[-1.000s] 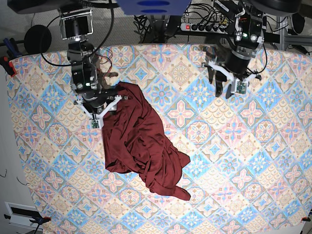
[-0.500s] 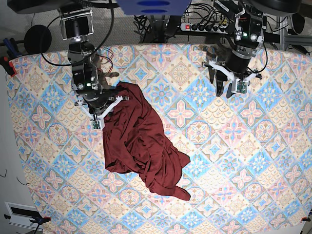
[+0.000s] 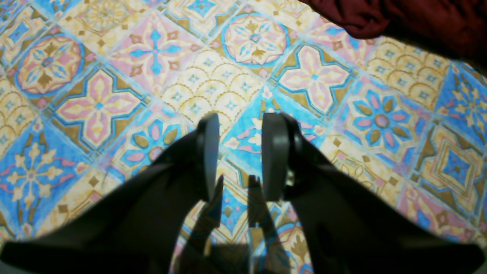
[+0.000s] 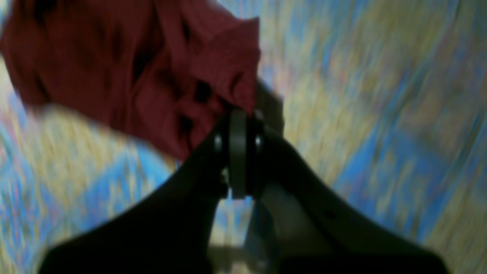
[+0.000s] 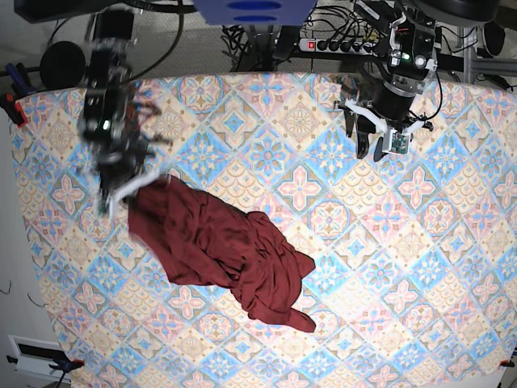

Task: Layout the t-shirt on the table in an organized manner, then fold the t-shirt properly
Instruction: 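Drag the grasped shirt with the right gripper away from the pile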

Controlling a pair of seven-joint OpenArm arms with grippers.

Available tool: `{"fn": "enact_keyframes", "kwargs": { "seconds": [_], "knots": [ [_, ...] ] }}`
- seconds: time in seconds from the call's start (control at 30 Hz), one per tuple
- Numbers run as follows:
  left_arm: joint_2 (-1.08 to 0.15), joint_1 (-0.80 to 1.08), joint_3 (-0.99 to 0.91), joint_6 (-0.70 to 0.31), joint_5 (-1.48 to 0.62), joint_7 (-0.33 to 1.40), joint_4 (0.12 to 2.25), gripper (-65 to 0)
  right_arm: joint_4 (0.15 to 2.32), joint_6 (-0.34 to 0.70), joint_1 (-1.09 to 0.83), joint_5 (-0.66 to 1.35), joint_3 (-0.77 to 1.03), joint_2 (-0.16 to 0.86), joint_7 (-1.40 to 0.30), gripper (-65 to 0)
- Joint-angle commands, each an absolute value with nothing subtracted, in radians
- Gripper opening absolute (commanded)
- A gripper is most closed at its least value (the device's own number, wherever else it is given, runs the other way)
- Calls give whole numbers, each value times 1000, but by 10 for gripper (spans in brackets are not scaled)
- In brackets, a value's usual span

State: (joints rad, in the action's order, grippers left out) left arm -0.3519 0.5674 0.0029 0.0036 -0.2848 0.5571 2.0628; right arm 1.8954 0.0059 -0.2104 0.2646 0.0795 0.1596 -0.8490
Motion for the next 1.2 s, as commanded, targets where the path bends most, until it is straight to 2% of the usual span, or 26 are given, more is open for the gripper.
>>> {"fn": "enact_keyframes", "kwargs": {
  "seconds": [0.0,0.23,0.5,0.87,1.17],
  "knots": [
    [-360,567,-2,4,-285,532,2080,-459,1951,2,-191,257,116,179,-788,-643],
    [-360,565,-4,4,-285,532,2080,-459,1974,2,-283,271,239,243,-759,-643],
    [-358,564,-7,4,-285,532,2078,-459,1975,4,-341,585,378,248,-771,-643],
    [-358,495,-2,4,-282,532,2075,-455,1977,5,-446,914,343,252,-983,-643],
    [-363,315,56,4,-280,533,1988,-451,1972,5,-441,926,245,251,-1015,-643]
  ]
}}
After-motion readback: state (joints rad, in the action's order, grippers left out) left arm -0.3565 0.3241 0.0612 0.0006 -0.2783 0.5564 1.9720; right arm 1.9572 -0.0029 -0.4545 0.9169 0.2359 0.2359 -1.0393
